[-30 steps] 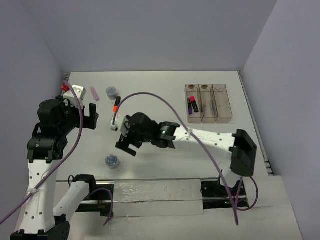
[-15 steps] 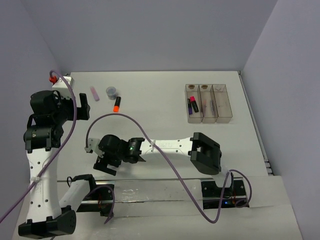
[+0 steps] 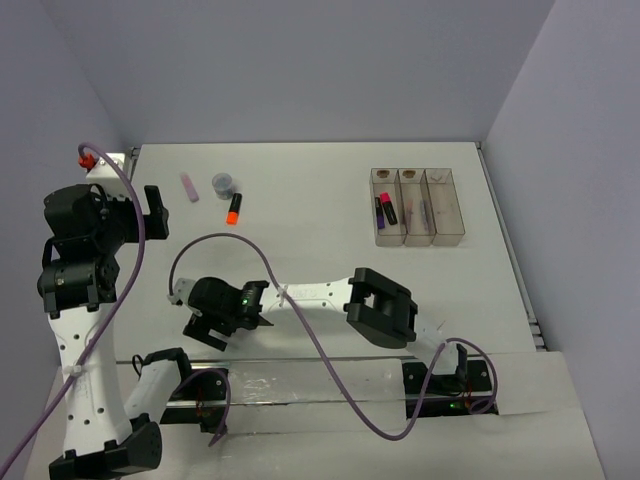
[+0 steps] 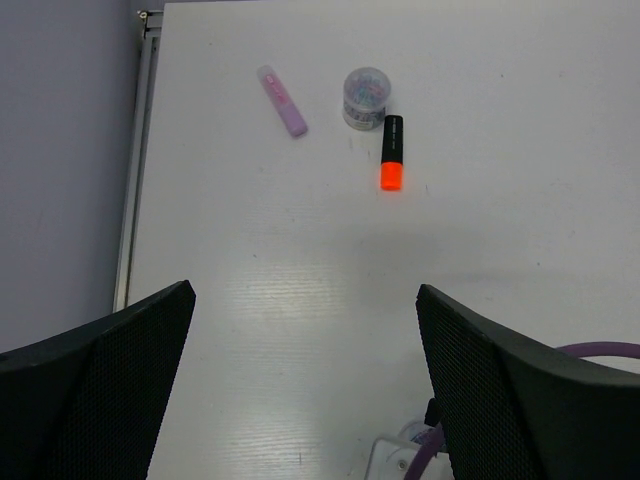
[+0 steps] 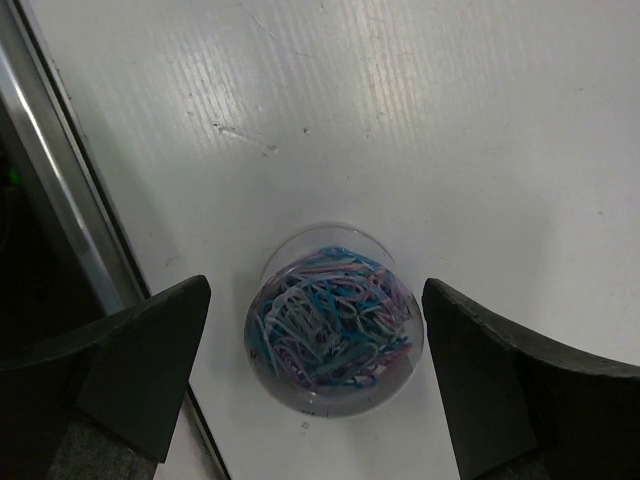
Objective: Sort the stationery into containers
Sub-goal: Pick up the stationery from the corner of the board, then place the stationery in the storage box.
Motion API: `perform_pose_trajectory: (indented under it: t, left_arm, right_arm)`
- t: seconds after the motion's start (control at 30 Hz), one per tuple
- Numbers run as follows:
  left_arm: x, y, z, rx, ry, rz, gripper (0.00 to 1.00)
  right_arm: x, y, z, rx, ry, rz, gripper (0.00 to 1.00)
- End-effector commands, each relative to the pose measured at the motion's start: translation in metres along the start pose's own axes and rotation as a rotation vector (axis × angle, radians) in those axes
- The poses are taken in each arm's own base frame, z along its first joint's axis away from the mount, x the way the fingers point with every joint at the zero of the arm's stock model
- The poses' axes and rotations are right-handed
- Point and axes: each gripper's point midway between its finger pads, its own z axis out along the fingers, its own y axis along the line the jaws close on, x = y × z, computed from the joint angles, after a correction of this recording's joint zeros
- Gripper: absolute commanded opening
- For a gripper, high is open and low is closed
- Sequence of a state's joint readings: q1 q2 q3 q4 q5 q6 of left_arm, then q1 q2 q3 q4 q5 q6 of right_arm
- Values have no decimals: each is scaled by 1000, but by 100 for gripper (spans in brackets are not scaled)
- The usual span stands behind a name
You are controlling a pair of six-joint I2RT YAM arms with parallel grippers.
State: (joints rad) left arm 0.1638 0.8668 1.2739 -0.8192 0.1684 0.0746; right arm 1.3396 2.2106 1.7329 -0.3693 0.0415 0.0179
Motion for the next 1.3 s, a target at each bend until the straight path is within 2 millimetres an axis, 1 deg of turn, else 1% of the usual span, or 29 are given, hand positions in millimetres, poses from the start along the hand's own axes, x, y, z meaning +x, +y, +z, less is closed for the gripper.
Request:
perform_pose_trajectory:
  t: [0.0,0.03,0.1,0.17,0.2,0.27,0.3,0.33,0.37,0.4,0.43,0.5,0.57,0.6,0.63,0.7,0.73,0.77,0.8,0.83,0.87,0.93,1.0,1.03,1.1,1.2,1.23,1.27]
  left_arm:
    - [-9,2,-5,-13,-47,3,99]
    - [-9,1,-5,-9,-50,2,99]
    - [-11,-2,-7,10,-59,2,99]
    - [-12,-3,-9,13,-64,4,99]
    - [-12,-3,-9,12,-67,6,99]
    - [-12,-2,-11,5,-69,11,99]
    - [-12,-2,-11,4,-70,14,99]
    - [-12,-2,-12,5,-71,16,99]
    - [-12,-3,-12,9,-72,18,99]
    - [-11,-3,-12,13,-71,18,99]
    - [-11,-4,-12,17,-73,18,99]
    - [-11,-6,-11,26,-76,18,99]
    - [-9,-6,-10,30,-76,16,99]
    - [-9,-6,-9,30,-79,15,99]
    - [-8,-6,-8,31,-80,14,99]
    - [-7,-7,-6,36,-81,12,99]
    - [-7,-7,-5,40,-82,11,99]
    - [-6,-7,-2,46,-81,10,99]
    - [-5,-8,-1,53,-79,9,99]
    - [-2,-8,3,56,-69,6,99]
    - [-1,-8,6,59,-67,7,99]
    - [2,-6,12,51,-53,7,99]
    - [4,-4,19,45,-45,7,99]
    - [5,-3,21,43,-47,7,99]
    - [2,-2,28,44,-60,4,99]
    - [11,-2,43,58,-34,-7,99]
    - [13,-2,46,59,-25,-10,99]
    - [14,-1,49,58,-19,-10,99]
  right_arm:
    - [-9,-2,0,26,-16,35,91]
    - [-8,-3,-1,32,-13,34,89]
    - [-6,-4,-3,29,-12,42,78]
    - [-2,-4,-5,22,-6,49,62]
    - [-1,-4,-5,19,-4,53,56]
    - [-1,-5,-8,19,-3,61,35]
    - [-1,-6,-10,20,-4,65,28]
    - [-2,-7,-13,21,-7,68,18]
    - [-7,-8,-21,24,-20,72,6]
    - [-11,-9,-27,28,-31,74,3]
    - [-13,-12,-32,34,-39,76,2]
    - [-23,-28,-53,67,-68,97,0]
    - [-35,-61,-80,122,-111,149,0]
    - [-44,-98,-104,170,-145,218,0]
    - [-48,-128,-126,203,-174,278,0]
    - [-51,-182,-163,262,-224,384,0]
    - [-50,-209,-185,306,-251,435,0]
    - [-51,-232,-209,356,-290,472,0]
    - [-34,-279,-234,476,-293,539,0]
    - [-27,-306,-256,551,-311,580,0]
    - [-6,-347,-280,645,-311,654,0]
    - [32,-397,-312,786,-298,769,0]
    - [80,-447,-347,920,-294,903,0]
    - [104,-468,-363,975,-294,960,0]
    - [131,-493,-384,1051,-316,1030,0]
    - [190,-532,-415,1192,-281,1136,0]
    - [204,-540,-418,1221,-257,1156,0]
    - [213,-545,-418,1237,-237,1167,0]
